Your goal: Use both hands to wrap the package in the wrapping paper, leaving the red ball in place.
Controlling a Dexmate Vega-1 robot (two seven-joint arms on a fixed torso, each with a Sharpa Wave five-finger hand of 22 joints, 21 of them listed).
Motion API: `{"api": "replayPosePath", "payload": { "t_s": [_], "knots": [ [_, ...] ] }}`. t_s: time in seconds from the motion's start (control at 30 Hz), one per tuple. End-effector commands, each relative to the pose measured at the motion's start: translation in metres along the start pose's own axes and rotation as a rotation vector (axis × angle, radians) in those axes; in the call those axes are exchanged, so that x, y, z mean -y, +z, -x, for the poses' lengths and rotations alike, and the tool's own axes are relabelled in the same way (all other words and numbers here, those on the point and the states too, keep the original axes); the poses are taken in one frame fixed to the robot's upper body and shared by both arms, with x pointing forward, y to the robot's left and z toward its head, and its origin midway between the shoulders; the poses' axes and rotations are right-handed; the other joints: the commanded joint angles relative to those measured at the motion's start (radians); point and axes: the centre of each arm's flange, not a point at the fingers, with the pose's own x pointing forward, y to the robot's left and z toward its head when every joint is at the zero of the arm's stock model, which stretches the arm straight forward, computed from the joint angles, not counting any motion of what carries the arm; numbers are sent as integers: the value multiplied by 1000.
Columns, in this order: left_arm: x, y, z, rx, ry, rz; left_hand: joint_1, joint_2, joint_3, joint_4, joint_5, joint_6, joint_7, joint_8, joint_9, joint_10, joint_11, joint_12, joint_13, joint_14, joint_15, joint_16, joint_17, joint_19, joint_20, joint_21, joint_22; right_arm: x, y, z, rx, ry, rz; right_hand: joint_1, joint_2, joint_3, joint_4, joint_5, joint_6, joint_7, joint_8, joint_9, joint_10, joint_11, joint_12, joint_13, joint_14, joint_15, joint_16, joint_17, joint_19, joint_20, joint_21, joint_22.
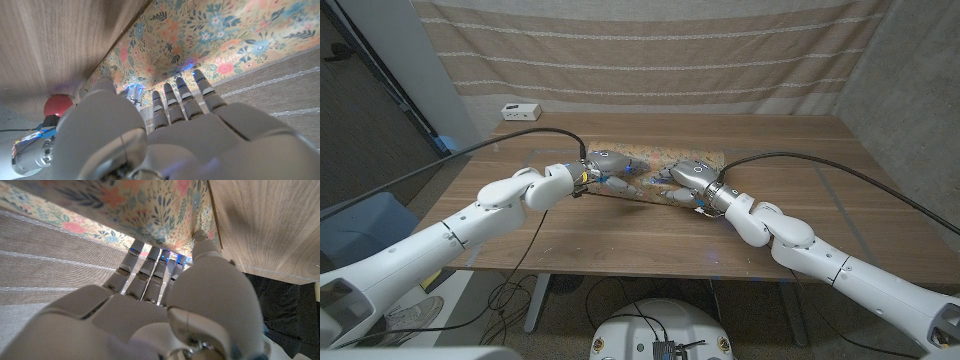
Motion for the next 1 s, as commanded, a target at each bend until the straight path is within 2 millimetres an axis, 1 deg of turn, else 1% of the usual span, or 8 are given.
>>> {"api": "replayPosePath", "payload": {
  "t_s": [0.03,0.1,0.23,0.33,0.5,0.7,0.87,1.0],
  "knots": [
    [-3,16,17,-2,61,-160,19,-35,-13,-12,5,3,0,12,3,2,-9,8,0,7,-18,7,-2,16,-3,2,1,-9,-7,-4,13,70,9,11,4,-1,0,5,0,8,0,6,6,14,0,12,82,-87,46,31,3,1,5,2],
    [0,16,20,-25,84,-212,46,-37,-12,-27,18,51,9,33,5,44,-21,30,0,28,-27,18,-3,39,-17,9,2,-9,-7,-4,11,72,9,12,5,-1,0,5,2,8,0,6,7,12,0,12,81,-88,45,31,2,1,6,2],
    [9,15,22,-85,84,-316,90,-29,-8,-48,40,149,19,69,14,129,-38,70,11,76,-43,34,-3,77,-12,24,5,-9,-8,-3,8,66,10,13,3,-1,0,5,2,6,-1,6,7,11,-1,12,80,-87,42,29,1,1,6,2],
    [14,11,21,-138,66,-354,98,-31,-9,-52,44,146,20,68,18,117,-35,67,15,79,-37,34,-4,87,1,29,6,-9,-9,-2,7,73,12,15,3,-1,-1,6,3,6,-1,6,8,10,-1,13,79,-88,41,29,1,2,6,2],
    [20,3,19,-206,48,-390,103,-34,-21,-54,53,65,18,33,20,60,-27,48,24,66,-15,25,-4,119,7,43,8,-10,-10,-1,10,77,6,18,2,-2,-2,6,2,4,-3,6,8,9,-2,14,76,-88,40,30,-3,1,6,2],
    [36,-16,10,-228,-14,-328,124,-30,-21,-63,59,34,20,22,20,36,-26,39,24,65,-5,19,-9,193,-6,69,4,-10,-13,-2,6,88,3,21,-1,-4,-2,6,-8,4,-7,6,-4,7,-7,16,63,-85,34,31,-9,0,4,2],
    [48,-28,4,-226,-37,-276,150,-14,-12,-73,62,51,27,30,19,51,-28,44,21,84,-30,23,-11,208,-29,73,2,-11,-15,-4,-1,101,4,26,-5,-6,-4,7,-30,4,-15,7,-21,5,-14,19,49,-88,25,30,-11,-3,5,2],
    [51,-35,0,-224,-37,-230,181,21,7,-81,62,61,34,34,19,74,-30,51,18,99,-47,26,-11,229,-57,81,0,-13,-17,-5,2,120,6,30,-5,-6,-5,8,-34,2,-16,7,-25,4,-16,20,54,-93,26,30,-4,-10,8,2]
  ]
}}
